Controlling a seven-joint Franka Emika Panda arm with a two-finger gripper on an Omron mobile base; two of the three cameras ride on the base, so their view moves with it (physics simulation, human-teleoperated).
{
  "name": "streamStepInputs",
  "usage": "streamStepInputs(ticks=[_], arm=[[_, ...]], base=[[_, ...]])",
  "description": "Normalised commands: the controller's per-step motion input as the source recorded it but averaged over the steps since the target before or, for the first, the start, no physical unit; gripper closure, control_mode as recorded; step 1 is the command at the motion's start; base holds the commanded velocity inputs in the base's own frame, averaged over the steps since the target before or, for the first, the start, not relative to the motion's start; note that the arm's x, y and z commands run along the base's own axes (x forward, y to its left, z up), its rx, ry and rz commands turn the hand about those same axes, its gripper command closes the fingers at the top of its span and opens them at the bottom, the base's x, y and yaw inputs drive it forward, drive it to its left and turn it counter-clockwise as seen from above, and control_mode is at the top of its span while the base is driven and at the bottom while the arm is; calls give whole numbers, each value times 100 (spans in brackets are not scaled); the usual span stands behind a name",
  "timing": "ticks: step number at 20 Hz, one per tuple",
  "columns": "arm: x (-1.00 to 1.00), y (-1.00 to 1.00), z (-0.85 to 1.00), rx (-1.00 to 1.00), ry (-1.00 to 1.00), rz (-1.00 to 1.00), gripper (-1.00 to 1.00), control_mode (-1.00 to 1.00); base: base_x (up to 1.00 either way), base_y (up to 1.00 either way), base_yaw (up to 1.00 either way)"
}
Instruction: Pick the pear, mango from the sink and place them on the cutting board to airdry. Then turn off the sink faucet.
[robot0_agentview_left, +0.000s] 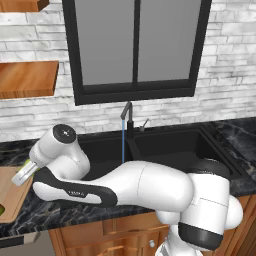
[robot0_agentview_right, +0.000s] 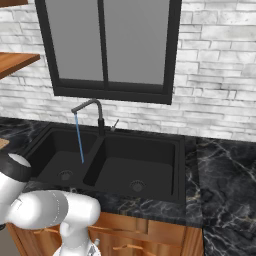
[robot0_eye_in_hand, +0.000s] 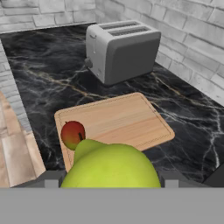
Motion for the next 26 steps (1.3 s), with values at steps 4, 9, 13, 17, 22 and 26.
streamStepInputs(ticks=[4, 9, 13, 17, 22, 26], arm=[[5, 30, 0, -13, 2, 0, 100, -100], [23, 24, 0, -5, 4, 0, 100, -100], [19, 16, -10, -5, 5, 0, 100, -100], [16, 15, -27, -5, 4, 0, 100, -100], [8, 15, -29, -2, 0, 0, 100, -100], [19, 14, -18, 0, 0, 0, 100, -100]], base=[[0, 0, 0], [0, 0, 0], [0, 0, 0], [0, 0, 0], [0, 0, 0], [0, 0, 0]])
